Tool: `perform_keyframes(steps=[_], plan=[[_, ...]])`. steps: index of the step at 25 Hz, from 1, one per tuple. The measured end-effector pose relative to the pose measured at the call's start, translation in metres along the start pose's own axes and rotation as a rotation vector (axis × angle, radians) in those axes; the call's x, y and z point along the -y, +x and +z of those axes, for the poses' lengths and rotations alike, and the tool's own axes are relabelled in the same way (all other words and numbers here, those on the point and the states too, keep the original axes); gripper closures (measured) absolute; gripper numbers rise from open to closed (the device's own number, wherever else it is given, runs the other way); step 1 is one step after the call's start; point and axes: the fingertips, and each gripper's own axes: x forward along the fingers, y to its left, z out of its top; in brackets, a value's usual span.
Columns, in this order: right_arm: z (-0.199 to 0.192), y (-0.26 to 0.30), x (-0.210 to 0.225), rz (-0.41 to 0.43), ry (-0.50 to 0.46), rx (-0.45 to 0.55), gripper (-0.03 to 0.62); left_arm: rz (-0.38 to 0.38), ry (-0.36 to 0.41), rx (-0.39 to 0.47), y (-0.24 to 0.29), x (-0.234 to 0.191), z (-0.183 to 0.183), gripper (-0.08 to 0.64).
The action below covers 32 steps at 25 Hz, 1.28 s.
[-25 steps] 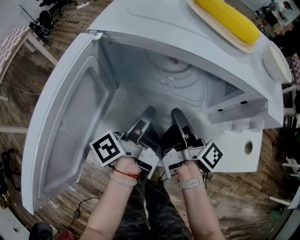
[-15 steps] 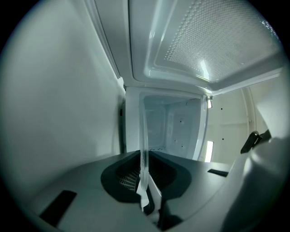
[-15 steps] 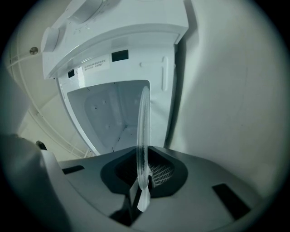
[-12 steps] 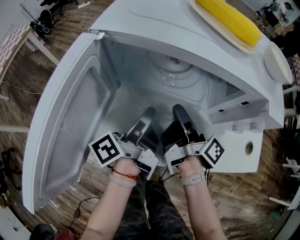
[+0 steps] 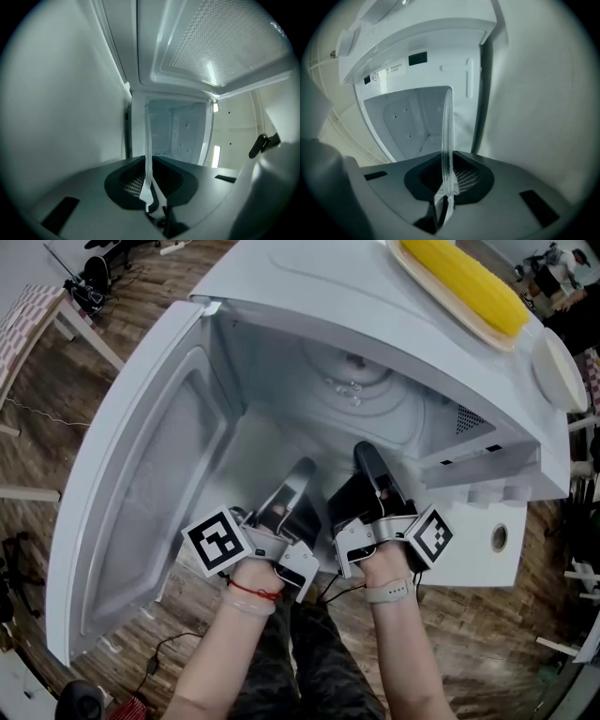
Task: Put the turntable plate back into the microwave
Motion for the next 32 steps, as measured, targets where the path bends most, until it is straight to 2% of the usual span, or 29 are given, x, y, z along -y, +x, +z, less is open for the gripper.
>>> perform_keyframes(steps=[5, 13, 19, 23, 27, 32], plan=[[-0.001, 0.0, -0.002, 0.008, -0.022, -0.014, 0.548, 0.01, 0.011, -0.006, 0.006, 0.0, -0.002, 0.523], [-0.007, -0.008, -0.007, 0.019, -0.061, -0.064, 0.54, -0.001, -0.045, 0.051, 0.011, -0.003, 0.001, 0.523], [-0.011, -0.013, -0.009, 0.015, -0.087, -0.112, 0.534, -0.008, -0.049, 0.067, 0.018, -0.002, 0.006, 0.523], [-0.017, -0.016, -0.01, -0.014, -0.14, -0.185, 0.528, -0.003, -0.041, 0.086, 0.02, -0.003, 0.01, 0.523], [-0.021, -0.016, -0.012, -0.062, -0.248, -0.294, 0.518, -0.003, -0.051, 0.091, 0.022, -0.003, 0.012, 0.523], [-0.022, -0.014, -0.013, -0.08, -0.317, -0.39, 0.515, -0.006, -0.057, 0.094, 0.026, -0.003, 0.014, 0.523]])
